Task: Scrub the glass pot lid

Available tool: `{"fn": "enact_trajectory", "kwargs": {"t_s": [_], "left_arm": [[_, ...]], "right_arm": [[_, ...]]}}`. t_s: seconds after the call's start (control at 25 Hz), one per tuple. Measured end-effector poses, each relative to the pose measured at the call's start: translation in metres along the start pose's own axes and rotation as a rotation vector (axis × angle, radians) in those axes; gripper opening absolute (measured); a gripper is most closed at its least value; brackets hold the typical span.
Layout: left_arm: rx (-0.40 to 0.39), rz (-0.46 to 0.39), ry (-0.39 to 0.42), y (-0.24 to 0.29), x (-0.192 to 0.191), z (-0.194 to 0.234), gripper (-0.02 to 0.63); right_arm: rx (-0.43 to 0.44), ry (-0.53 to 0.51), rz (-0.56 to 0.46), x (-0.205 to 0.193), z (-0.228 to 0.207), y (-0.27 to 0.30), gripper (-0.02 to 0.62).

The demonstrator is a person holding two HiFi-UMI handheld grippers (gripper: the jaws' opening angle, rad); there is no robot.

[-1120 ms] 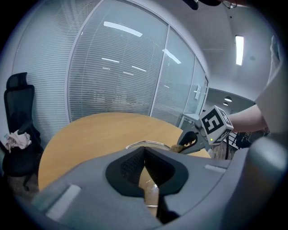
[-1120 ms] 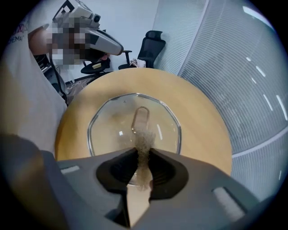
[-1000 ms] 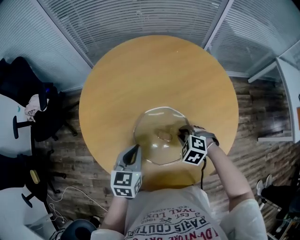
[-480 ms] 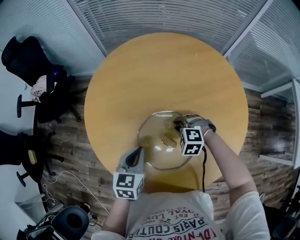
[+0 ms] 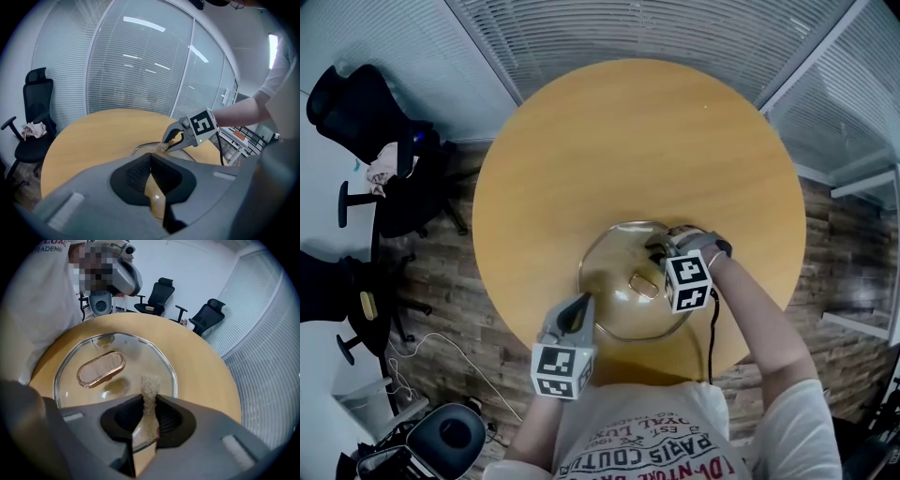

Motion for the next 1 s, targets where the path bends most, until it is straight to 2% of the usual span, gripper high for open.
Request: {"fn": "enact_trajectory", "kwargs": {"t_s": [0.16,0.36,1.0], "left_arm": [[-0.017,-0.008,0.013,0.003,0.004,-0.002,0.006],[-0.050,-0.021,0.007,0.000,0.014,-0.006,0.008],[-0.077,-0.025,0.018,0.001,0.018,-0.007,0.006]], "right_arm": [[0.014,-0.058,0.028,0.001,0.006,0.002,0.075],[-0.013,-0.108,0.071,0.005,0.013,0.002,0.075],[-0.027,-0.089,0.093,-0.002,0.036,-0.006,0.075]]}}
Point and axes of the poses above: the fingertips, and each gripper's own axes: y forward along the fingers, z to its left, x out of its top, the point moved 7 cm from there along -y, backward along the fingers, and after that the axes turned 5 degrees about x, right-handed, at the moved point
